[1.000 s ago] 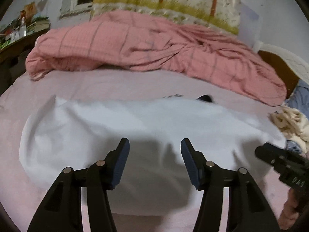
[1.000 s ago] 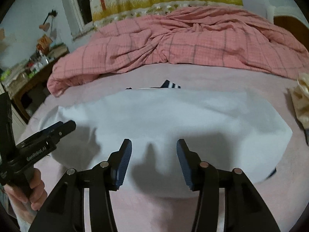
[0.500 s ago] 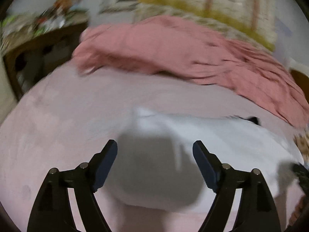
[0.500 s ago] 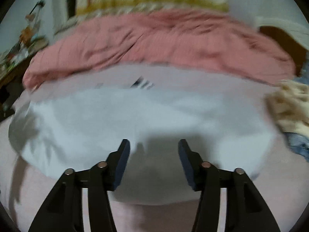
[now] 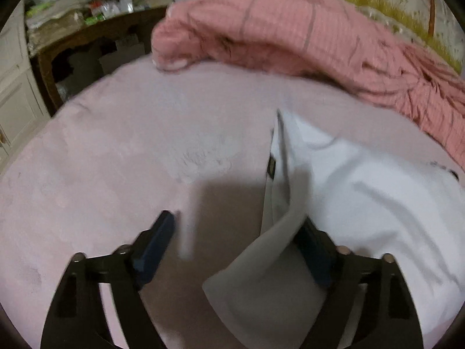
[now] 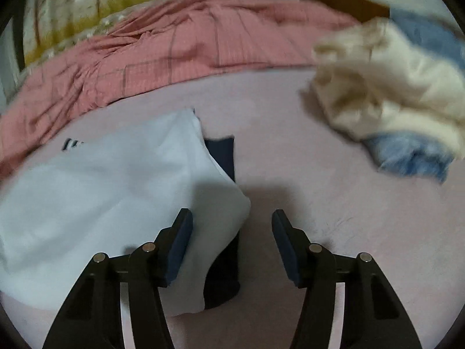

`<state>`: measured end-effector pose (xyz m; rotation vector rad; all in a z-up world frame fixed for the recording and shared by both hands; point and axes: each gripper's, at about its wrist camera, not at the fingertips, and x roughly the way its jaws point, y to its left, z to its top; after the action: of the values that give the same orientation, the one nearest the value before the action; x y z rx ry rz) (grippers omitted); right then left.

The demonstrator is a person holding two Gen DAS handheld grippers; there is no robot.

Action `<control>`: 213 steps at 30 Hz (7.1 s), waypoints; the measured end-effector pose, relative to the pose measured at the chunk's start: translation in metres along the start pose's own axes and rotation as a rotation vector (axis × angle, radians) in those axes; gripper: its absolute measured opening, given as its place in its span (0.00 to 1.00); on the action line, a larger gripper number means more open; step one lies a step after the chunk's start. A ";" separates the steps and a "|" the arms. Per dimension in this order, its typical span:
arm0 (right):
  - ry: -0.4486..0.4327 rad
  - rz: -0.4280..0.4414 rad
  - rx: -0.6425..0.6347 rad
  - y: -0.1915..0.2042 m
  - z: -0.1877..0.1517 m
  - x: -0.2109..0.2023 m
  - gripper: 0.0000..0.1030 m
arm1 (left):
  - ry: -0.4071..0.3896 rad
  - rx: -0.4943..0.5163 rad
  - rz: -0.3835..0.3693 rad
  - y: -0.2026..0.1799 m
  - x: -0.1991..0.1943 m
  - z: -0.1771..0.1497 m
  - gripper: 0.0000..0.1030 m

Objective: Fold large clothes

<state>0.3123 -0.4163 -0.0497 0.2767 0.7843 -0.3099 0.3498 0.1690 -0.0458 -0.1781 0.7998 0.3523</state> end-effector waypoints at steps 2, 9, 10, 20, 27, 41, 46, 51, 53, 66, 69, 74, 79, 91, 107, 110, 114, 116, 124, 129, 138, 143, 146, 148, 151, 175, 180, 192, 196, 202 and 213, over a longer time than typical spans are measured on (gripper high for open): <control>-0.040 0.019 0.022 -0.005 0.000 -0.018 0.57 | -0.073 0.006 -0.037 -0.004 -0.023 0.005 0.69; -0.117 0.276 0.188 -0.005 -0.017 -0.081 0.79 | -0.262 0.052 -0.358 -0.045 -0.103 0.001 0.69; -0.136 0.249 0.224 -0.003 -0.024 -0.087 0.83 | -0.249 0.052 -0.425 -0.052 -0.106 -0.002 0.69; 0.155 0.415 0.469 0.019 -0.066 -0.023 0.92 | -0.084 0.165 -0.555 -0.115 -0.088 -0.034 0.69; 0.031 0.267 0.446 0.040 -0.051 -0.009 0.91 | -0.034 0.141 -0.469 -0.107 -0.062 -0.035 0.69; -0.225 0.170 0.212 0.086 -0.015 -0.069 0.17 | -0.120 0.053 -0.424 -0.072 -0.077 -0.017 0.69; -0.356 0.248 -0.214 0.203 -0.037 -0.125 0.15 | -0.169 0.017 -0.369 -0.056 -0.091 -0.006 0.69; -0.096 0.354 -0.512 0.290 -0.099 -0.087 0.15 | -0.201 0.000 -0.362 -0.044 -0.094 -0.001 0.69; -0.026 0.369 -0.513 0.294 -0.112 -0.071 0.15 | -0.194 -0.022 -0.372 -0.039 -0.091 0.001 0.69; -0.053 0.497 -0.514 0.267 -0.114 -0.101 0.49 | -0.207 0.060 -0.434 -0.061 -0.097 -0.006 0.76; -0.096 0.489 -0.493 0.253 -0.111 -0.118 0.54 | -0.185 0.069 -0.455 -0.067 -0.094 -0.008 0.77; -0.188 0.437 -0.335 0.204 -0.079 -0.129 0.57 | -0.100 0.006 -0.531 -0.072 -0.080 -0.011 0.96; -0.140 0.358 -0.250 0.167 -0.050 -0.095 0.58 | 0.034 0.034 -0.773 -0.098 -0.067 -0.024 0.98; 0.063 0.507 -0.264 0.167 -0.062 -0.055 0.57 | 0.155 0.015 -0.868 -0.129 -0.031 -0.041 0.22; -0.006 0.384 -0.261 0.154 -0.053 -0.085 0.72 | 0.110 0.130 -0.831 -0.176 -0.049 -0.048 0.20; 0.079 0.382 -0.236 0.162 -0.061 -0.053 0.72 | 0.107 0.176 -0.833 -0.174 -0.045 -0.046 0.25; 0.069 0.353 -0.291 0.171 -0.065 -0.040 0.72 | -0.048 0.285 -0.597 -0.178 -0.066 -0.050 0.66; 0.089 0.359 -0.273 0.167 -0.065 -0.040 0.72 | -0.152 0.287 -0.555 -0.163 -0.085 -0.048 0.68; -0.017 0.280 -0.332 0.174 -0.069 -0.057 0.75 | -0.317 0.209 -0.456 -0.101 -0.130 -0.028 0.84; -0.142 0.359 -0.387 0.186 -0.071 -0.090 0.75 | -0.303 0.111 -0.378 -0.055 -0.140 -0.033 1.00; -0.020 0.332 -0.471 0.210 -0.093 -0.060 0.76 | -0.109 -0.030 -0.246 0.017 -0.067 -0.037 0.99; -0.035 0.304 -0.505 0.215 -0.096 -0.060 0.78 | 0.025 -0.104 -0.350 0.026 -0.031 -0.043 0.99; -0.037 0.318 -0.490 0.211 -0.095 -0.063 0.77 | 0.103 -0.135 -0.413 0.026 -0.011 -0.048 0.99; -0.050 0.329 -0.471 0.208 -0.095 -0.066 0.77 | 0.106 -0.141 -0.432 0.028 -0.019 -0.051 0.98; -0.064 0.323 -0.479 0.210 -0.095 -0.071 0.77 | 0.131 -0.240 -0.570 0.043 -0.044 -0.062 0.98; -0.055 0.562 -0.335 0.208 -0.059 -0.091 0.31 | -0.175 -0.188 -0.538 -0.020 -0.051 -0.043 0.21; 0.176 0.479 -0.362 0.266 -0.055 -0.026 0.26 | -0.285 -0.147 -0.652 -0.026 -0.074 -0.040 0.19; 0.059 0.447 -0.244 0.181 -0.028 -0.073 0.25 | -0.417 0.180 -0.793 -0.123 -0.161 -0.049 0.17; 0.063 0.338 -0.093 0.124 -0.001 -0.048 0.25 | -0.373 0.307 -0.752 -0.183 -0.162 -0.058 0.17; -0.018 0.361 0.027 0.077 0.018 -0.055 0.25 | -0.194 0.438 -0.809 -0.243 -0.118 -0.083 0.18; -0.111 0.522 -0.071 0.105 0.009 -0.086 0.26 | -0.241 0.540 -0.806 -0.234 -0.143 -0.112 0.49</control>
<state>0.2997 -0.3085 0.0320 0.3819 0.5869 0.1932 0.2704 -0.1144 -0.0126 0.0584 0.5048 -0.5935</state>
